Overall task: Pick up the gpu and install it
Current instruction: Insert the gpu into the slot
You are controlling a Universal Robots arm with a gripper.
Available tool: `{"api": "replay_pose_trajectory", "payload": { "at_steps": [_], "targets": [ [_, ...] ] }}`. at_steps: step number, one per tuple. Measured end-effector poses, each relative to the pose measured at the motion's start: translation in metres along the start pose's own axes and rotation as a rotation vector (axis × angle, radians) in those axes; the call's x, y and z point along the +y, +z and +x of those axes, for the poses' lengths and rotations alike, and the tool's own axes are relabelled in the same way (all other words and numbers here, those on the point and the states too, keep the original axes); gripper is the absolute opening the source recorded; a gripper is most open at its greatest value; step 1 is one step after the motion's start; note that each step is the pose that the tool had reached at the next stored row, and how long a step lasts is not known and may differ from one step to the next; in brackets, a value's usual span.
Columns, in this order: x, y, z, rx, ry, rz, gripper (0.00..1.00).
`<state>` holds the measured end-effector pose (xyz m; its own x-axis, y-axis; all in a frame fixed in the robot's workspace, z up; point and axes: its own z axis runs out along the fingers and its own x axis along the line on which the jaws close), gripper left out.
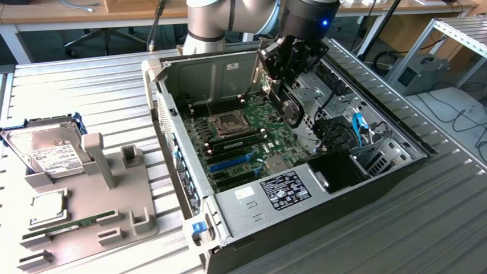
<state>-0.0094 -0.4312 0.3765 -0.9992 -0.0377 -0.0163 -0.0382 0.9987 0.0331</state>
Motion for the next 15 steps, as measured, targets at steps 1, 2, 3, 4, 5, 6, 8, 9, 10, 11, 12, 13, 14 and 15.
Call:
{"api": "replay_pose_trajectory", "payload": {
  "at_steps": [1, 2, 3, 4, 5, 6, 8, 9, 10, 11, 12, 13, 14, 15],
  "targets": [
    [0.0, 0.0, 0.0, 0.0001, -0.004, -0.0001, 0.26],
    [0.0, 0.0, 0.0, 0.0002, -0.007, -0.0002, 0.26],
    [0.0, 0.0, 0.0, 0.0003, -0.011, -0.0002, 0.26],
    [0.0, 0.0, 0.0, 0.0005, -0.015, -0.0002, 0.26],
    [0.0, 0.0, 0.0, 0.0006, -0.018, -0.0003, 0.26],
    [0.0, 0.0, 0.0, 0.0007, -0.021, -0.0003, 0.26],
    [0.0, 0.0, 0.0, 0.0009, -0.029, -0.0005, 0.26],
    [0.0, 0.0, 0.0, 0.0011, -0.033, -0.0006, 0.26],
    [0.0, 0.0, 0.0, 0.0012, -0.037, -0.0006, 0.26],
    [0.0, 0.0, 0.0, 0.0014, -0.043, -0.0008, 0.26],
    [0.0, 0.0, 0.0, 0.0016, -0.048, -0.0008, 0.26],
    [0.0, 0.0, 0.0, 0.0017, -0.051, -0.0009, 0.26],
    [0.0, 0.0, 0.0, 0.0018, -0.055, -0.0009, 0.26],
    [0.0, 0.0, 0.0, 0.0019, -0.059, -0.001, 0.26]
  ]
}}
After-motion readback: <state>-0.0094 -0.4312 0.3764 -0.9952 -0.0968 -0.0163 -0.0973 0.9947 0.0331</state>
